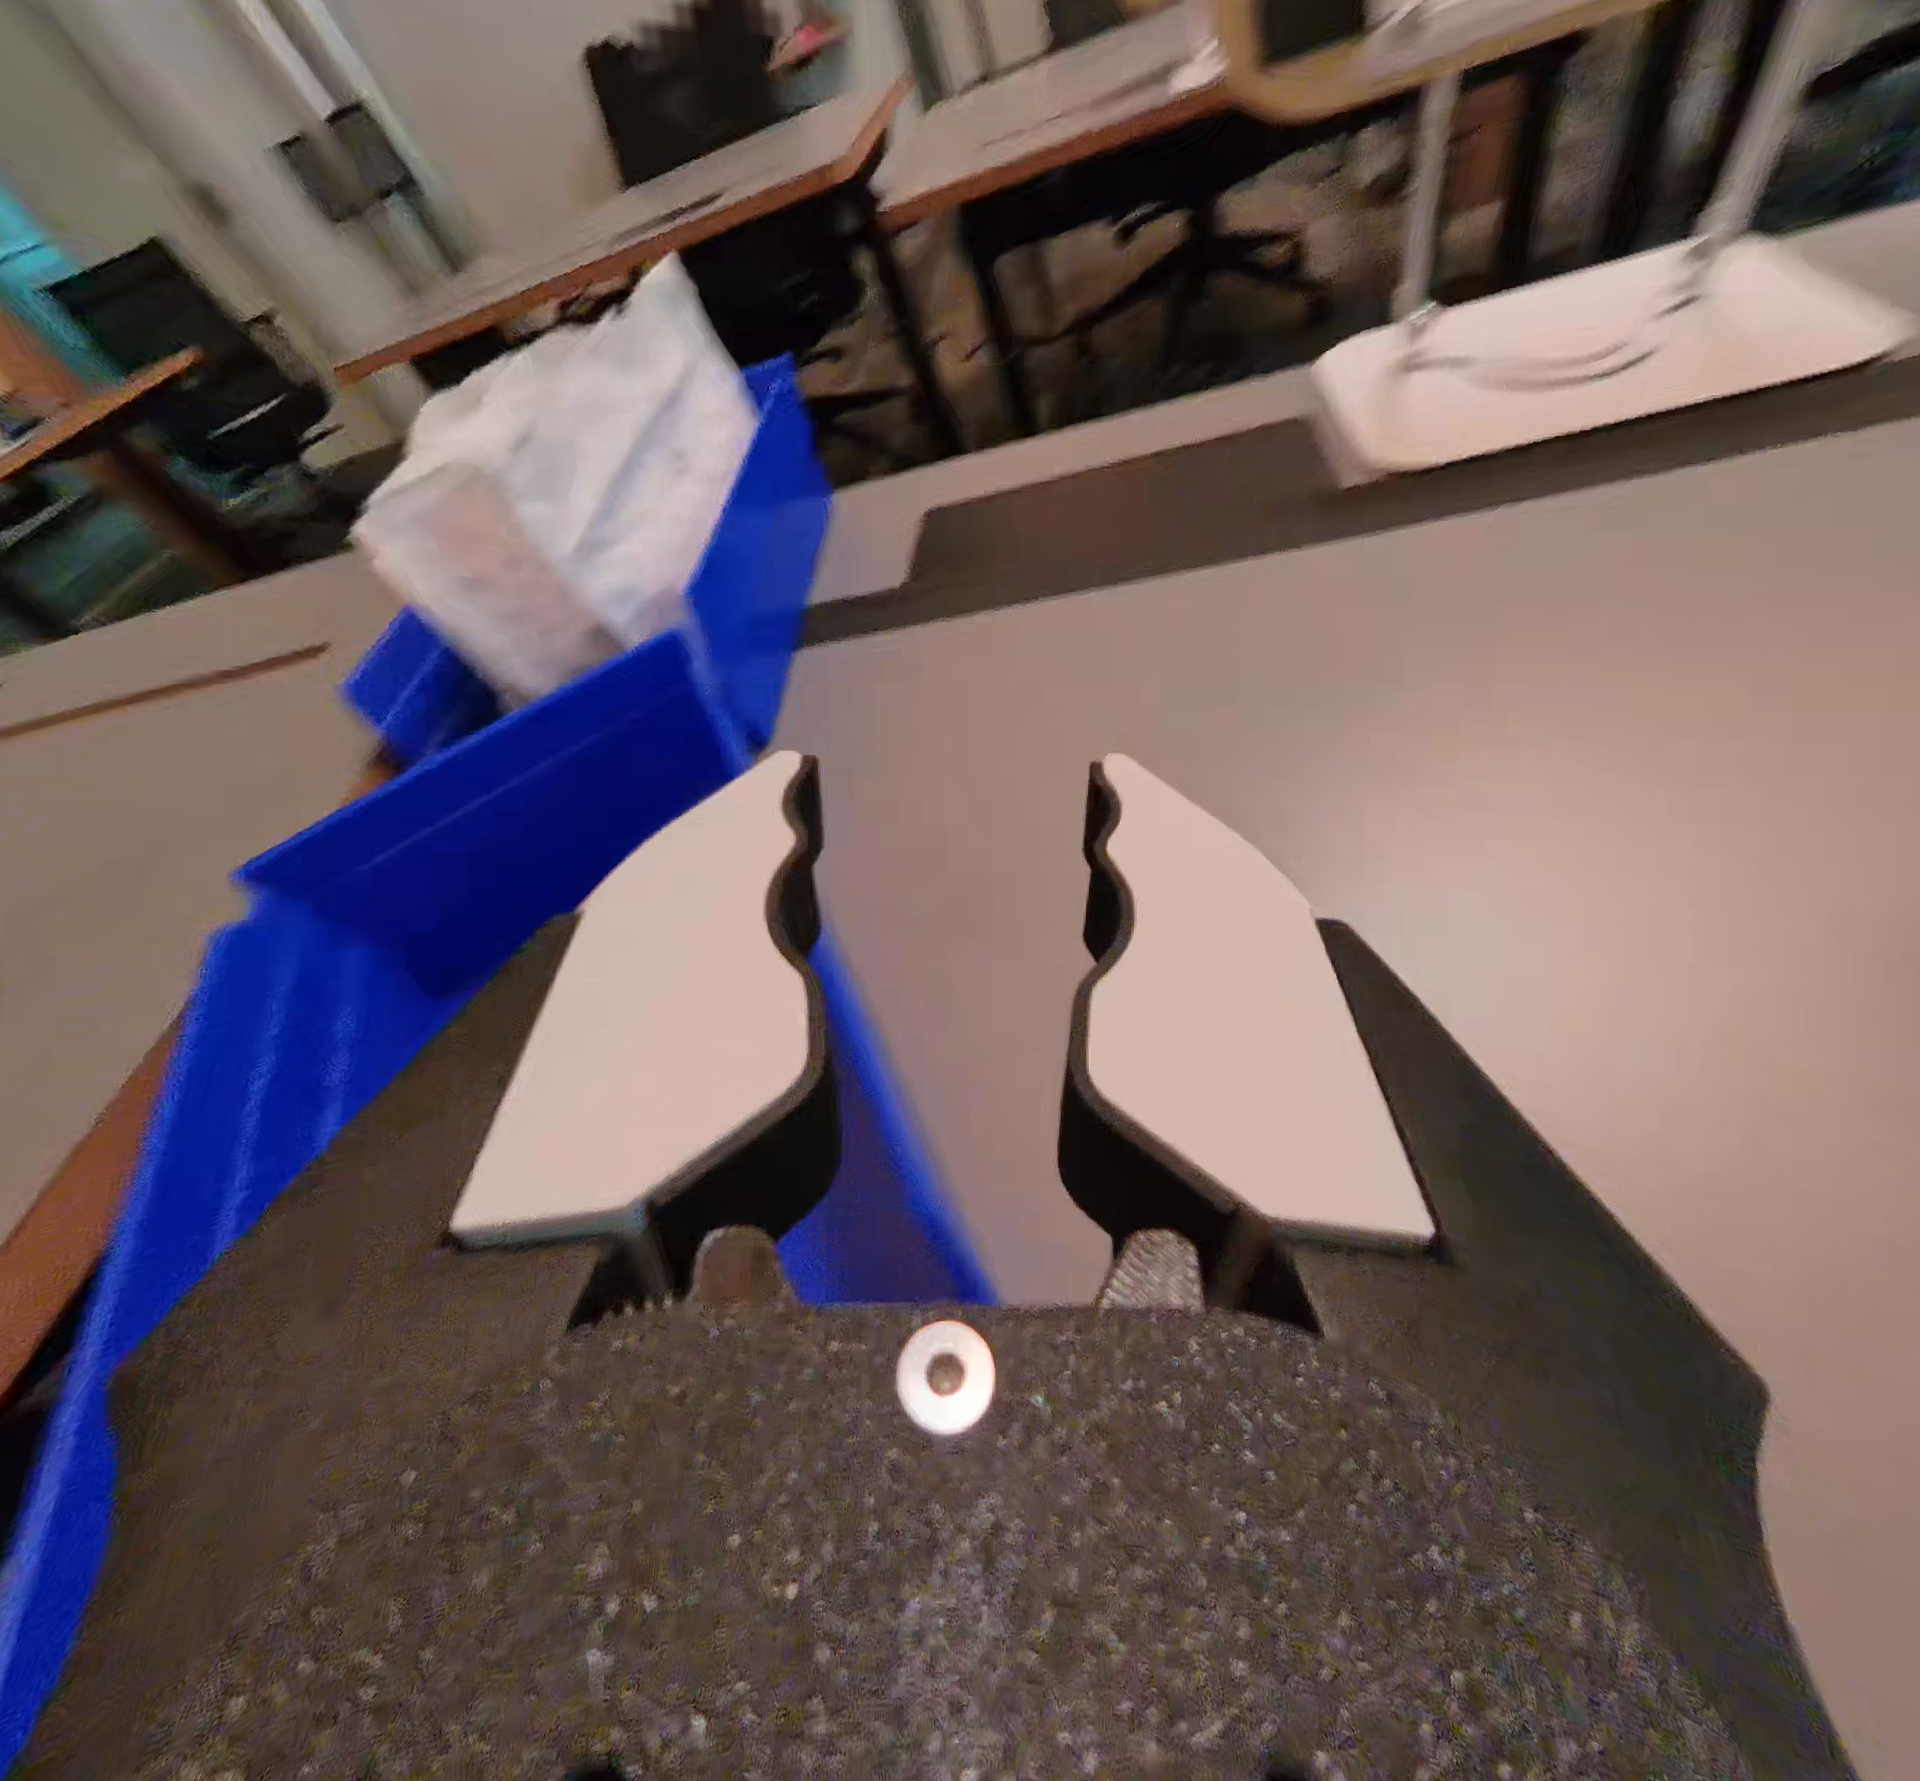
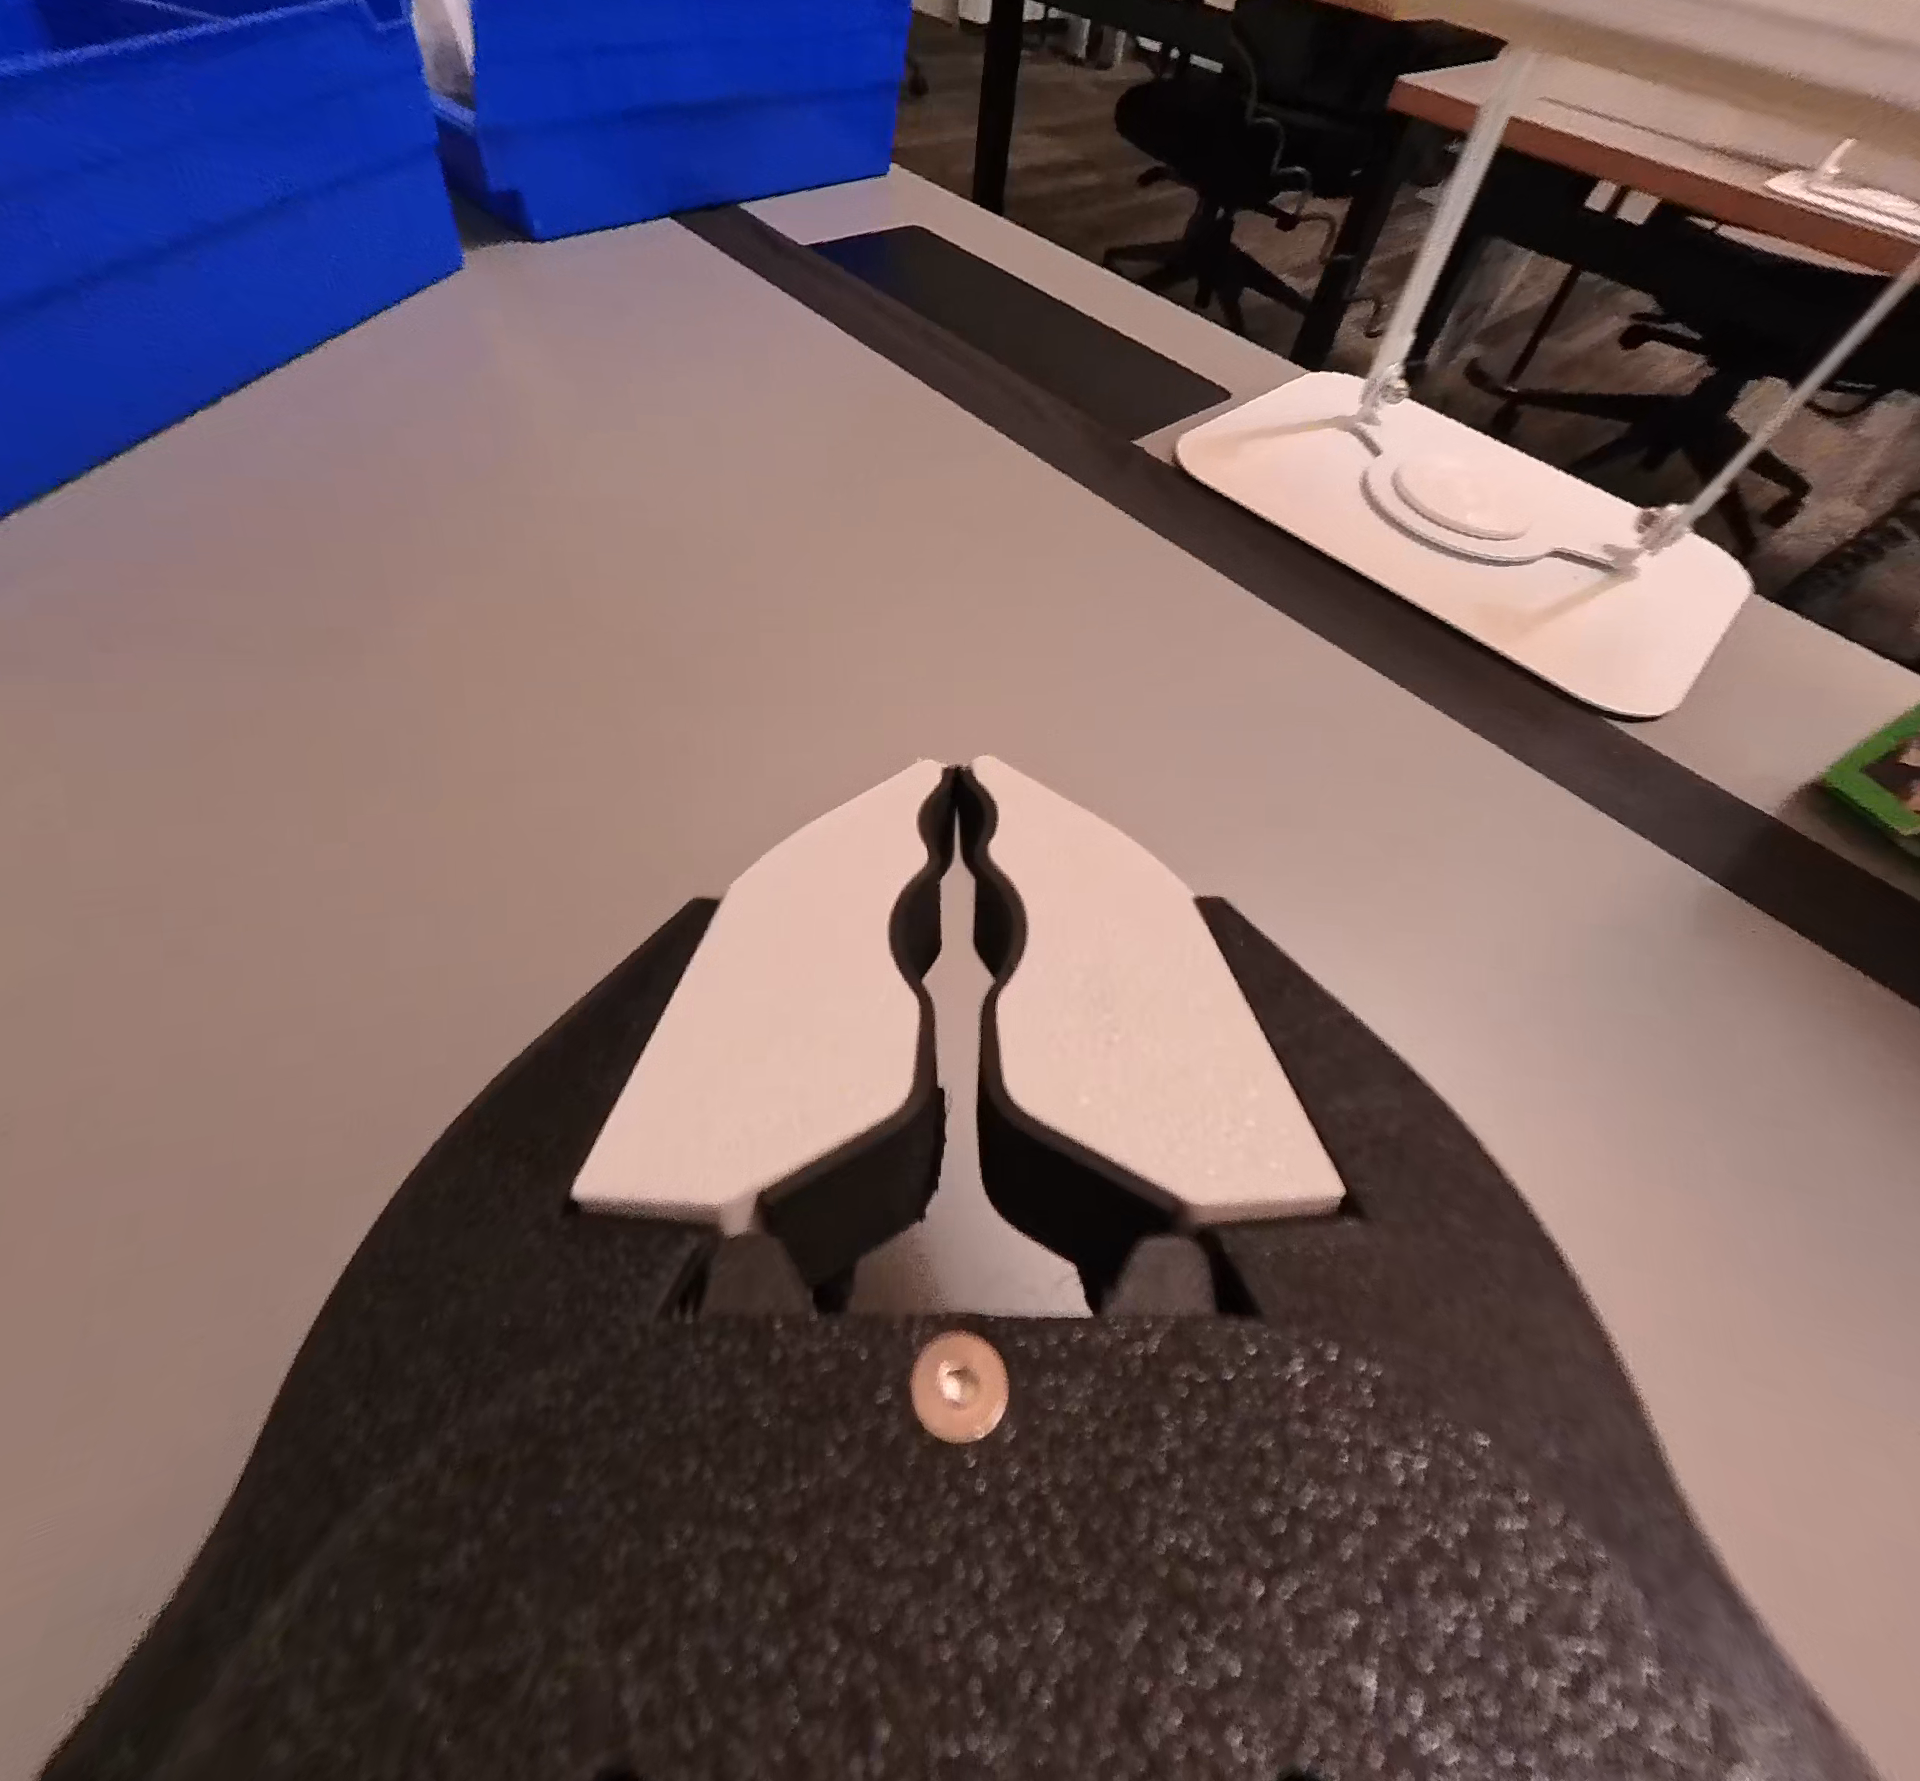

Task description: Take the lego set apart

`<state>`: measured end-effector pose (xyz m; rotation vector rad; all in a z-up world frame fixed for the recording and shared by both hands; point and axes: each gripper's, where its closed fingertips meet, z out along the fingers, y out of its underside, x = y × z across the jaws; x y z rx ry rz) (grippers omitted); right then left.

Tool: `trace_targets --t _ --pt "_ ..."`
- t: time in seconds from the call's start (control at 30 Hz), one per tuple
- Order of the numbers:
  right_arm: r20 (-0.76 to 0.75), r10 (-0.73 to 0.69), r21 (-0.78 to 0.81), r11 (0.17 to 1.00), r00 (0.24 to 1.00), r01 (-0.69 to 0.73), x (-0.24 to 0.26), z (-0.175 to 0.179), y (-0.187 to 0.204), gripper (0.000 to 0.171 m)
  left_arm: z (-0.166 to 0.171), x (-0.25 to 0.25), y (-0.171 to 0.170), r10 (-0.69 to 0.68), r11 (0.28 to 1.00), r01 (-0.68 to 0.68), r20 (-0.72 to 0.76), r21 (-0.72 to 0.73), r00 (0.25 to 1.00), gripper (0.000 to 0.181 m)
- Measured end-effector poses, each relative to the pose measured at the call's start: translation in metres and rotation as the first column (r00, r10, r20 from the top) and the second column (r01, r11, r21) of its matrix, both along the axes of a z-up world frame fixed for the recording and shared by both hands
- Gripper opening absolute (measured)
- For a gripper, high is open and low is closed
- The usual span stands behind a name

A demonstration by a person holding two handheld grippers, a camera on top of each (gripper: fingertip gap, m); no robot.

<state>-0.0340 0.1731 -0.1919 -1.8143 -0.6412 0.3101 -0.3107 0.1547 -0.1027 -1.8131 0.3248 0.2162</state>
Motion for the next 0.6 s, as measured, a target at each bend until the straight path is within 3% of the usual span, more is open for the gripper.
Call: trace_targets --t 0.13,0.2,0.4,0.6 --pt "-0.005 0.038 0.0 0.999 0.999 -0.038 -0.009 0.001 -0.006 0.0 -0.066 -0.038 -0.002 0.071 0.942 -0.113 -0.14 -0.317 0.988 0.066" --pt "0.005 0.057 0.002 0.998 0.998 -0.057 -0.012 -0.001 -0.009 0.0 -0.091 -0.045 -0.005 0.062 0.912 -0.127 -0.174 -0.39 0.983 0.044" --pt "-0.003 0.087 0.004 0.996 0.996 -0.087 -0.014 -0.001 -0.014 0.0 -0.086 -0.098 -0.03 0.158 0.91 -0.201 -0.145 -0.363 0.977 0.007" --pt "-0.029 0.128 -0.032 0.991 0.991 -0.129 -0.025 -0.006 -0.017 0.0 -0.086 -0.104 -0.032 0.1 0.905 -0.15 -0.145 -0.397 0.984 0.007"
